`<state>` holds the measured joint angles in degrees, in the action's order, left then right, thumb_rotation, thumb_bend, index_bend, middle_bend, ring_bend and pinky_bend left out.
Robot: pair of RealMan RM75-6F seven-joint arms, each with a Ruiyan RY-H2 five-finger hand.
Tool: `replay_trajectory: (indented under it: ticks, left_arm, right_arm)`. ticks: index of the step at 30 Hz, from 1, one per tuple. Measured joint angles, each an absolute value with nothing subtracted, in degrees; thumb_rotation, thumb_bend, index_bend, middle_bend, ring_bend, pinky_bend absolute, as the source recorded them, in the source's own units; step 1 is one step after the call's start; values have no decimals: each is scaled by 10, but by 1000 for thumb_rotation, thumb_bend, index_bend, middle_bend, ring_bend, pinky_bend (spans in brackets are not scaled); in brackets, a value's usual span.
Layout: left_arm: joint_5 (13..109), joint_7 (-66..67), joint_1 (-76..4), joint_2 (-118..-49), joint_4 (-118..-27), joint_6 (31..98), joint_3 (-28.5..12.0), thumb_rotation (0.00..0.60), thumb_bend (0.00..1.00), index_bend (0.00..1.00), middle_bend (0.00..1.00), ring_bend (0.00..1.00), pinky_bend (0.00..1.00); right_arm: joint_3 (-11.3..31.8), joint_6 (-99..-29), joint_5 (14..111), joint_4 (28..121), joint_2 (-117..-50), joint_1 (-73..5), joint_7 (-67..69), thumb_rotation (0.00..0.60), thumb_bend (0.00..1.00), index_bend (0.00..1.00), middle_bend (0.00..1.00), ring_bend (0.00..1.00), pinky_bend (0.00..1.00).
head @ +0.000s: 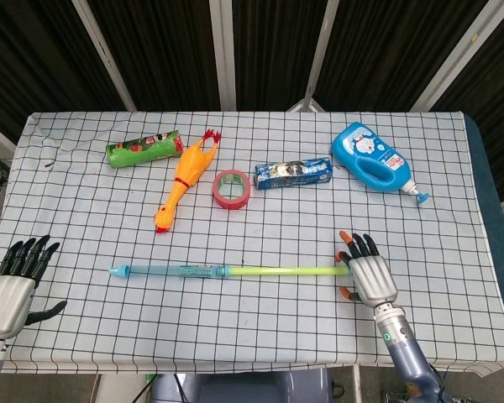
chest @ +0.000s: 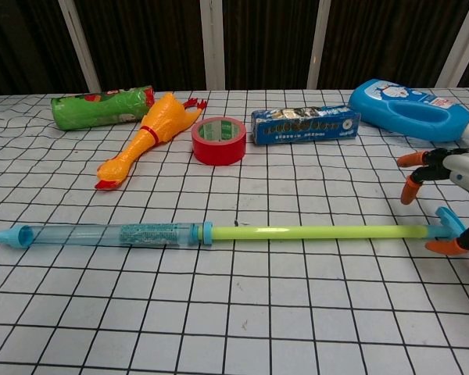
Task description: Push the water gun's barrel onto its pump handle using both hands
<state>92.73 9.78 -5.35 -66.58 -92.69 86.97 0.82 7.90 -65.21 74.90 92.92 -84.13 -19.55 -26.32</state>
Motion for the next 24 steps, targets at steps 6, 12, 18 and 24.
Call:
replay_trajectory:
  ticks: [6,12,18,24]
  left_arm:
    - [930,96,-54,-667,-925,870,8,600,121,0,0,0,0]
    - [930,96,-55,-667,-924,869,8,600,120,0,0,0,0]
    - [929,97,-55,-668,-923,869,7,600,121,0,0,0,0]
    - [928,96,-54,-669,-923,870,6,600,120,0,0,0,0]
  right_arm:
    - [89,-649,731,898,-858,-206,-259,600,245,431,277,46,0]
    - [85,-647,724,879,-866,-210,-255,600,244,440,334,71,0]
    - [81,-645,718,863,-876,-213,-253,600,243,511,372,95,0]
    - [83,-644,708,847,-883,-216,-251,600,242,541,394,111,0]
